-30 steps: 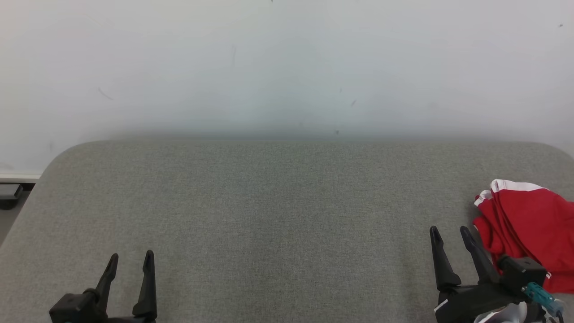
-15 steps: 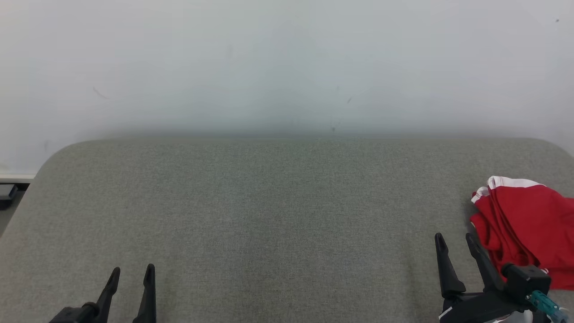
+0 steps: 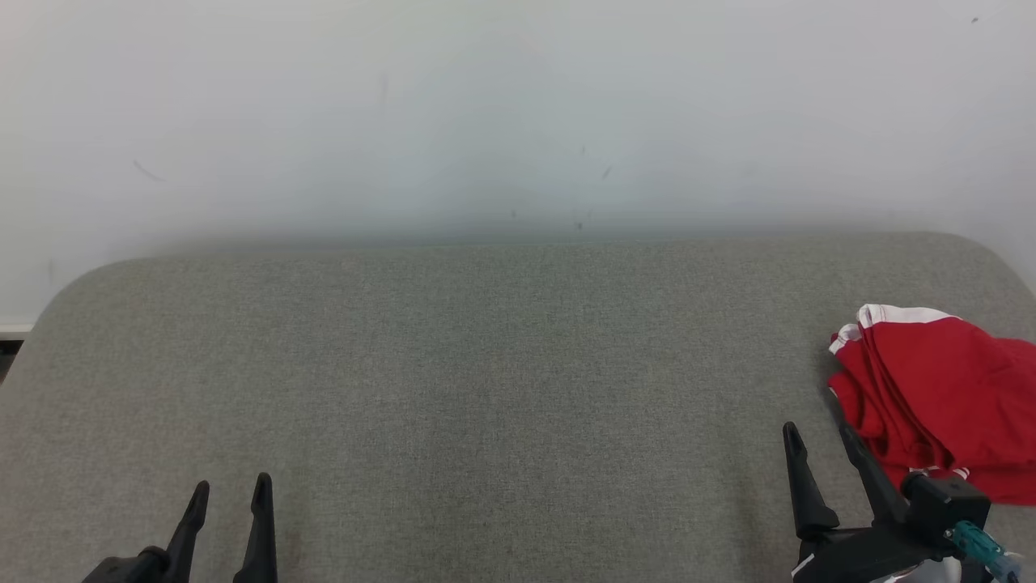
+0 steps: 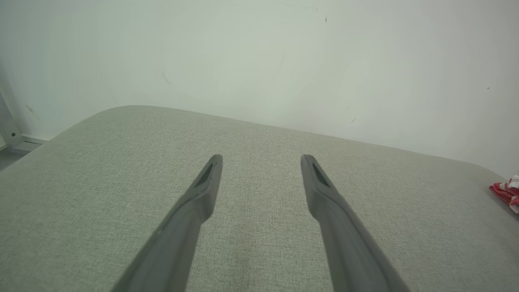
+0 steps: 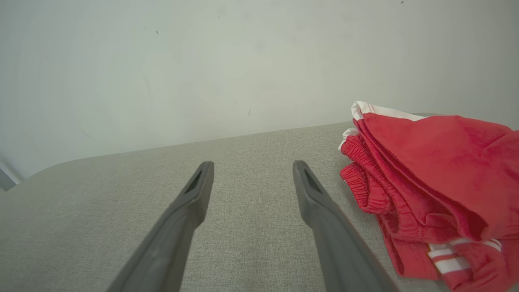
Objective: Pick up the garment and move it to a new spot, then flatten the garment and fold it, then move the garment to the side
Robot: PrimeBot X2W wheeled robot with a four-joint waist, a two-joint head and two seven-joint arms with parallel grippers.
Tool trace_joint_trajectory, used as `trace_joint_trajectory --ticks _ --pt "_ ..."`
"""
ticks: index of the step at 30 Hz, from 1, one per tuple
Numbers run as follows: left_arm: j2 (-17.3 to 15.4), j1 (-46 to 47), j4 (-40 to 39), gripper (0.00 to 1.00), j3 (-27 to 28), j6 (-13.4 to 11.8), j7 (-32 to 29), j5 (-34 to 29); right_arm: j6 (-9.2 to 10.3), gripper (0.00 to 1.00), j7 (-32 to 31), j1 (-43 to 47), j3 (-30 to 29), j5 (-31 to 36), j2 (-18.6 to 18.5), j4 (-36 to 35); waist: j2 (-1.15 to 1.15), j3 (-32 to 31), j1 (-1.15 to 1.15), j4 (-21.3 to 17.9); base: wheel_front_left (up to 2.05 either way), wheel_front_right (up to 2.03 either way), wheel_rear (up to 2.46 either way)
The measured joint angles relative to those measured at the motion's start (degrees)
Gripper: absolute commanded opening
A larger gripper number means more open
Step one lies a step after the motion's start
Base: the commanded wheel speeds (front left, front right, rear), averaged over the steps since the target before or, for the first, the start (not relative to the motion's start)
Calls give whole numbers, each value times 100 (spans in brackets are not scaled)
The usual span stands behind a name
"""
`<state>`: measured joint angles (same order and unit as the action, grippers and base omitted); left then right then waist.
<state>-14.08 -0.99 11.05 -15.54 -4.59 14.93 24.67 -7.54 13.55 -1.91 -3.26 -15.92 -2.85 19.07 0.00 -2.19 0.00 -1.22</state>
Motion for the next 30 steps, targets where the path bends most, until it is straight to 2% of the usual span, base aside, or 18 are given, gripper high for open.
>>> trace_joint_trajectory --ticks 8,15,19,22,24,27,30 --pt "92 -71 -73 100 133 53 0 -163 0 100 -20 0 79 131 0 64 0 4 0 -119 0 0 0" --pt "282 -113 -208 100 369 56 1 -301 0 100 -69 1 115 192 0 68 0 15 0 -116 0 0 0" --pt "483 -231 -107 100 543 86 1 -124 -1 100 -96 8 121 200 0 66 0 6 0 -87 0 0 0" --pt "514 -242 60 100 639 52 -10 -47 0 100 -103 10 131 221 -1 58 0 -4 0 -73 0 0 0" --pt "476 -242 -3 100 558 214 -9 -16 0 100 -119 12 145 234 1 51 0 -11 0 -70 0 0 0" --pt "448 -254 -45 100 575 104 -8 -152 0 100 -124 18 145 236 0 42 0 -20 0 -74 0 0 0" --pt "439 -308 -64 100 597 114 -2 -153 0 100 -130 18 157 235 1 26 0 -27 0 -89 0 0 0"
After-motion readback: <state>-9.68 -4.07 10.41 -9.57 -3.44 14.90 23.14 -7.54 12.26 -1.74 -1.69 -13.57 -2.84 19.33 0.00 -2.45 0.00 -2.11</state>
